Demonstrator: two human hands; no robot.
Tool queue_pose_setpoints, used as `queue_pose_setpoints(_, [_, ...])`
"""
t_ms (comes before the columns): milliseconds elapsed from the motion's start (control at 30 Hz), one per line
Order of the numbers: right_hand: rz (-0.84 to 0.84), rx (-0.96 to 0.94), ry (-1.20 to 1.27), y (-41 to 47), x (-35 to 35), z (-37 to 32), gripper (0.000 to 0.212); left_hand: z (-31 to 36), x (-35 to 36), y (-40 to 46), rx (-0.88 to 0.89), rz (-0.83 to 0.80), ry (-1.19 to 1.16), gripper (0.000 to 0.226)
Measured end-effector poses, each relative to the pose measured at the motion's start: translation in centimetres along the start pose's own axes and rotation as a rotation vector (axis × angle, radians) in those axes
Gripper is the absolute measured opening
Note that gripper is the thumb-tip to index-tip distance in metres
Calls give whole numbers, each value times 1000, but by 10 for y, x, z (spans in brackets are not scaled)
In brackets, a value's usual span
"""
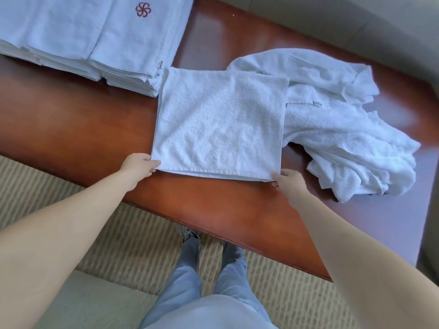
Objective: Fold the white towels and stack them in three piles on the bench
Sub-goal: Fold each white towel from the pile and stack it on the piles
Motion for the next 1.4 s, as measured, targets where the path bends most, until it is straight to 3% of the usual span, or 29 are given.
queue_pose_setpoints(67, [-18,4,17,-6,-9,-6,23,1,-9,-6,-56,6,-150,16])
queue_pose_setpoints(167, [-56,-10,37,-22,-25,-23,13,12,-21,-19,-105,-30,-315,39])
queue_pose_setpoints(267, [-55,-59,105,-45,-42,-54,7,38,-33,-35,-103,-50,-426,40])
queue_pose_setpoints(400, [-34,-175,261,-83,-71,-106,37,92,-47,-65,-11,-89,-498,25])
queue_pose_setpoints(500, [-7,-263,296,-111,-97,-150,25,139,-62,-97,87,-117,-581,14])
queue_pose_setpoints(733, [102,-450,543,-180,-145,-244,4,230,-111,-174,265,-134,-805,11])
queue_pose_setpoints(967, [75,-440,666,-203,-160,-273,12,256,-128,-196,260,-116,-745,18])
queue_pose_setpoints(1133, [31,-418,627,-196,-159,-272,3,254,-125,-187,232,-12,-710,19])
queue_pose_setpoints(1400, [3,-606,589,-203,-179,-287,19,278,-128,-211,445,138,-852,9])
Point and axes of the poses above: each hand's wrist, its own y-axis towards the middle knuckle, its own x-axis out of the palm, z = x × y, the point moved 6 cm from there along y, towards the middle knuckle, and after that the axes turned 6 degrees about -z, right-handed, at the moved point
